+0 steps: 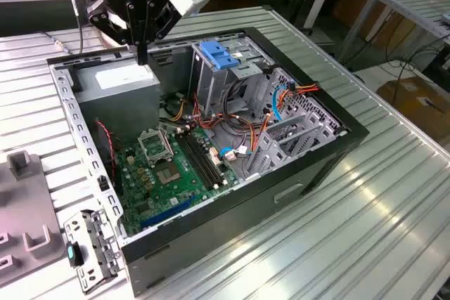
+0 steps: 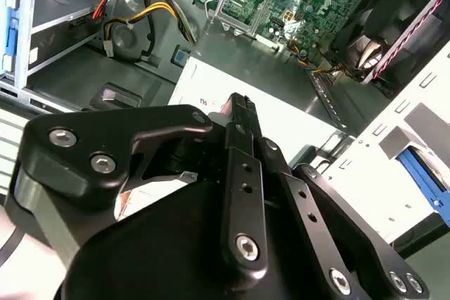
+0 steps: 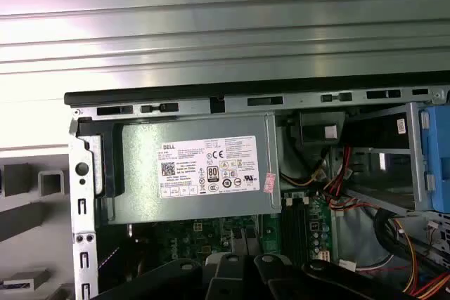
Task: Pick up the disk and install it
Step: 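Reach for the disk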
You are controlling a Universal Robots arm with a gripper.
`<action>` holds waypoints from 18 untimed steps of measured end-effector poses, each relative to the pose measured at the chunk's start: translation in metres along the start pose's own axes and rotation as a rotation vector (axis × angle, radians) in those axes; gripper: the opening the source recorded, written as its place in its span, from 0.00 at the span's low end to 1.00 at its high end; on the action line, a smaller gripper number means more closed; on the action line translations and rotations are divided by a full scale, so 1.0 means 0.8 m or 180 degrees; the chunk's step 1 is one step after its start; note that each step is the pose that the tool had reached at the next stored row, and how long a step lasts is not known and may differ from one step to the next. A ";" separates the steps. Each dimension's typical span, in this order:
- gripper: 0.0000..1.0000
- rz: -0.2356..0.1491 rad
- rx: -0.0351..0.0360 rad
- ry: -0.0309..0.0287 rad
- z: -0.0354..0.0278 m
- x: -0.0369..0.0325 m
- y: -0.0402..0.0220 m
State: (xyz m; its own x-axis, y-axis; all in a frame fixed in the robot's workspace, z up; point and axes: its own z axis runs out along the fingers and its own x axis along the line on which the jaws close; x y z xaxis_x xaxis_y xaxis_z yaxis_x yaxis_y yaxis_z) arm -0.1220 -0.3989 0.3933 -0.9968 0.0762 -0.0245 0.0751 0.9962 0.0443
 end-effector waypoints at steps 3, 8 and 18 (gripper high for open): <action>0.11 0.0000 0.0000 0.0000 0.0000 0.0000 0.0000; 0.11 0.0000 0.0000 0.0000 0.0000 0.0014 -0.0001; 0.11 0.0000 0.0000 0.0001 0.0001 0.0075 -0.0006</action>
State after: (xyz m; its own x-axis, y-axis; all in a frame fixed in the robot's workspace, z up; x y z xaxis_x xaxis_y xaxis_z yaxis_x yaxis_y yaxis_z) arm -0.1279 -0.3989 0.3930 -0.9968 0.0762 -0.0241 0.0751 0.9962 0.0443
